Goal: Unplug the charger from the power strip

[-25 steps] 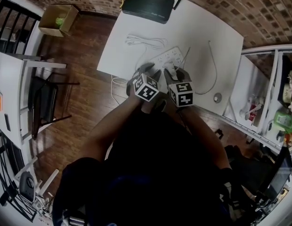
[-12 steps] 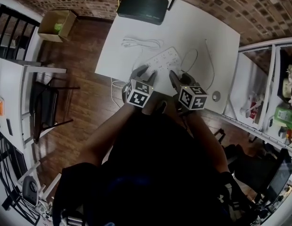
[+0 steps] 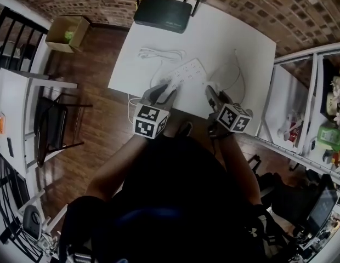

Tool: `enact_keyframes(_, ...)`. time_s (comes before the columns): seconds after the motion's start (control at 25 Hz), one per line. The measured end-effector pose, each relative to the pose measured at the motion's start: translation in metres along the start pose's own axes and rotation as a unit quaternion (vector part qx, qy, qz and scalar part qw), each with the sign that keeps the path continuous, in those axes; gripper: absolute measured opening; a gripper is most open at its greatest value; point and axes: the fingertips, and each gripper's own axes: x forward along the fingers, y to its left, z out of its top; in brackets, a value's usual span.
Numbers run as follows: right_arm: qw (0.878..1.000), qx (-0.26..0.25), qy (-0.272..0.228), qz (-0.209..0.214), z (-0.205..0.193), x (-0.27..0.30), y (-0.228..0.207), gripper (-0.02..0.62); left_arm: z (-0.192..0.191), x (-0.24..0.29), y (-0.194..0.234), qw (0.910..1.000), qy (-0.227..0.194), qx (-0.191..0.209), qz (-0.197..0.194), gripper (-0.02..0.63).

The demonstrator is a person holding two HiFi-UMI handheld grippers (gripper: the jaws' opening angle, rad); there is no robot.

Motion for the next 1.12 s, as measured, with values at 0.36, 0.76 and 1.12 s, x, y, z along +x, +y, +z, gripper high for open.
enact_keyframes(0.36, 0.997, 0.066, -0.032, 0.0, 0.006, -0.018, -0.032, 0.14, 0.008, -0.012, -0.009, 0.9998, -0.012, -0.013, 0.003, 0.138)
enact_keyframes(0.76, 0.983, 0.175, -0.043, -0.011, -0.011, -0.019, -0.078, 0.141, 0.005, -0.011, -0.014, 0.9997, -0.009, -0.021, 0.001, 0.138)
enact_keyframes(1.12, 0.959, 0.277, -0.031, -0.055, -0.043, -0.013, -0.126, 0.141, 0.005, -0.016, -0.012, 0.9996, -0.008, -0.026, 0.001, 0.138)
